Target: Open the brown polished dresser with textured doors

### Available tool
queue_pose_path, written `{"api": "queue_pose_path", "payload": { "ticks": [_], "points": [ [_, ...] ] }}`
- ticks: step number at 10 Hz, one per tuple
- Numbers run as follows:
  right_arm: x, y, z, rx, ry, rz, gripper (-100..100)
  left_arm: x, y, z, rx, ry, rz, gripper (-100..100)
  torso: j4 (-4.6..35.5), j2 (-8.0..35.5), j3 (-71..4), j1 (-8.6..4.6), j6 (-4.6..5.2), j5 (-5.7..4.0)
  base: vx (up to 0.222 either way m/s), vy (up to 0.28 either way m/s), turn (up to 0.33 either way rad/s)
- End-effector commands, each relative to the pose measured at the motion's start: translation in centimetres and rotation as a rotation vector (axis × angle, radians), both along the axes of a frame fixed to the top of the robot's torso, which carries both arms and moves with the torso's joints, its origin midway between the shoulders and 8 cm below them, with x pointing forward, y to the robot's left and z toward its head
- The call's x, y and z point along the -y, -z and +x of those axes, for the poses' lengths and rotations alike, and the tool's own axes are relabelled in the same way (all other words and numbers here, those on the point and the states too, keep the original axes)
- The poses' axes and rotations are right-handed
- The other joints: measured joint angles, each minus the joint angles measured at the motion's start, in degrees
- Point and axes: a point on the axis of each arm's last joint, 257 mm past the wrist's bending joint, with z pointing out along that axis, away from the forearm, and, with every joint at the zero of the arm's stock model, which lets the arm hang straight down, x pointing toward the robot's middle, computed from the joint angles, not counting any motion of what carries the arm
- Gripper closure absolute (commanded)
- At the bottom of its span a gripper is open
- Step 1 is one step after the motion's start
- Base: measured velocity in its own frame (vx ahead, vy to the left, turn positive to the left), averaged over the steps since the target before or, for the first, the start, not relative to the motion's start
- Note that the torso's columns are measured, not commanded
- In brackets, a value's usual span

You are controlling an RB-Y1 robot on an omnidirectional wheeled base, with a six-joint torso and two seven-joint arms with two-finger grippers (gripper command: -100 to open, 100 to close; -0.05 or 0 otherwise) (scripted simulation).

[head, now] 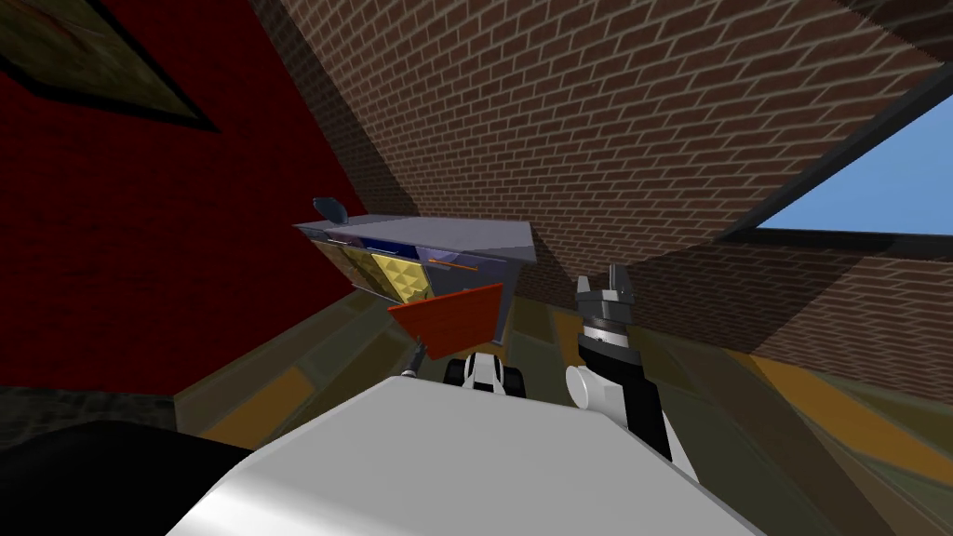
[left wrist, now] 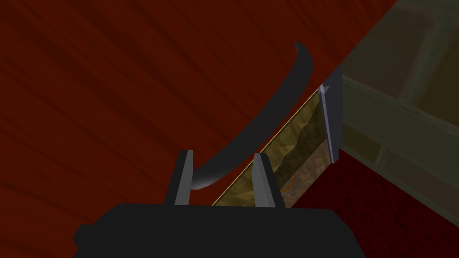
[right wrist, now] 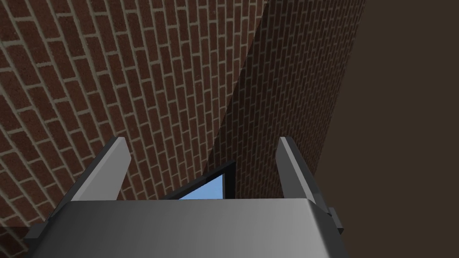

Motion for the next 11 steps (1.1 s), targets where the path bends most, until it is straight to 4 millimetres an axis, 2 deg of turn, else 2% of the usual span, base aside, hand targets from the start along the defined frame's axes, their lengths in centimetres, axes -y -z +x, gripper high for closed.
{"api": "queue_pose_path", "payload": {
  "ticks": [1, 6, 7, 8, 11],
  "points": [
    [0.0, 0.0, 0.0, 0.0, 0.0, 0.0, 0, -1.1, -0.2, -1.3, 0.009, -0.057, -0.002, 100, -0.2, 0.0, -0.1, -0.18, -0.26, 0.01, -0.016, -0.178, 0.188],
    [0.0, 0.0, 0.0, 0.0, 0.0, 0.0, 0, -3.4, -0.7, -4.3, 0.023, -0.171, 0.0, 100, -0.1, 0.0, 0.0, -0.26, -0.08, 0.0, -0.031, -0.214, 0.157],
    [0.0, 0.0, 0.0, 0.0, 0.0, 0.0, 0, -3.3, -0.1, -4.7, 0.003, -0.162, 0.001, 100, 0.0, 0.0, 0.0, -0.21, 0.0, 0.0, -0.022, -0.089, 0.059],
    [0.0, 0.0, 0.0, 0.0, 0.0, 0.0, 0, -4.1, 0.0, -6.4, 0.0, -0.211, -0.002, 100, 0.0, 0.0, 0.0, 0.13, 0.09, 0.04, 0.001, -0.138, 0.161],
    [0.0, 0.0, 0.0, 0.0, 0.0, 0.0, 0, -5.1, -0.2, -8.2, 0.01, -0.275, -0.003, 100, -0.2, 0.1, 0.0, -0.26, -0.18, 0.1, 0.005, -0.222, 0.172]
  ]
}}
